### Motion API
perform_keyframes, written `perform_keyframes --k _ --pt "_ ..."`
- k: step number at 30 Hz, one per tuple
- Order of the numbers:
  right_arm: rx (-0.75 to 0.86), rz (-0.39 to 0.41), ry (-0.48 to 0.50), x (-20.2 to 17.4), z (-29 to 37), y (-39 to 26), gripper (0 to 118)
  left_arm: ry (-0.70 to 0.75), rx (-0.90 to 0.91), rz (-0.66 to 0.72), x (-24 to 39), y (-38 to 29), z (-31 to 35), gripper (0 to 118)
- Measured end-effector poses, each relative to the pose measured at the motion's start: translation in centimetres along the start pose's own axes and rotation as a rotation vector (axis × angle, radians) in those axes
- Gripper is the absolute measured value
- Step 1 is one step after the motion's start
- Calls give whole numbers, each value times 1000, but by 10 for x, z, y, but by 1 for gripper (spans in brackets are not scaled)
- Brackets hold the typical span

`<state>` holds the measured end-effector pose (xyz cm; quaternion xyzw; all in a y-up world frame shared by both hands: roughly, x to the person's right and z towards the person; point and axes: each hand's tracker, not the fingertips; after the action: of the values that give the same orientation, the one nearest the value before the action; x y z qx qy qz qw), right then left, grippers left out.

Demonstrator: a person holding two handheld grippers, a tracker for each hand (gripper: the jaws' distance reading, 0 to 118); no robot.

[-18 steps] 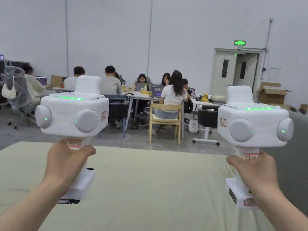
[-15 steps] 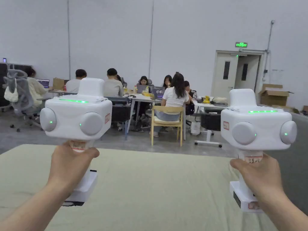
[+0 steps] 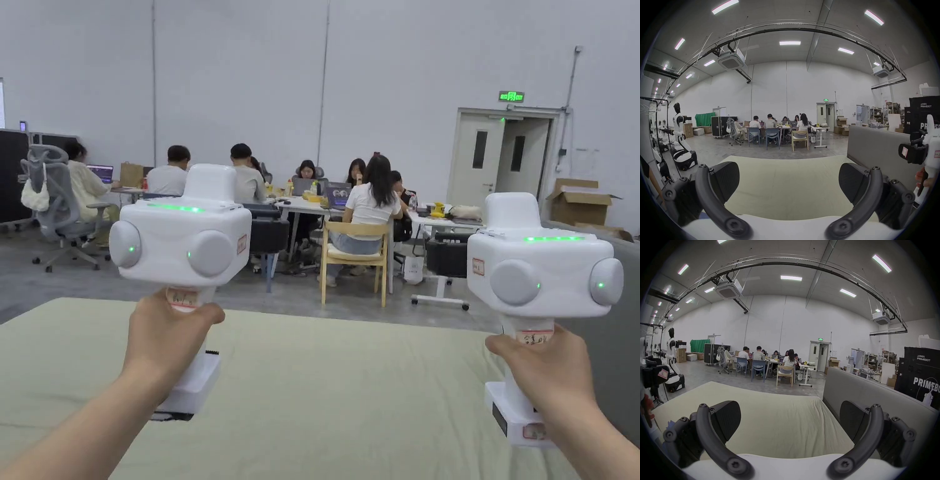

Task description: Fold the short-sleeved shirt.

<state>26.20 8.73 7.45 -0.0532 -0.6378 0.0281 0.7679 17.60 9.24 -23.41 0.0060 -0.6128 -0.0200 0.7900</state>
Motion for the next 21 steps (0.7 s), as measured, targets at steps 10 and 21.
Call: perform_keyframes --k 10,21 --pt "2 -1 -3 -7 4 4 118 45 2 14 -3 5 1 118" --pt "16 23 -22 -11 11 7 118 24 -2 5 5 3 9 118"
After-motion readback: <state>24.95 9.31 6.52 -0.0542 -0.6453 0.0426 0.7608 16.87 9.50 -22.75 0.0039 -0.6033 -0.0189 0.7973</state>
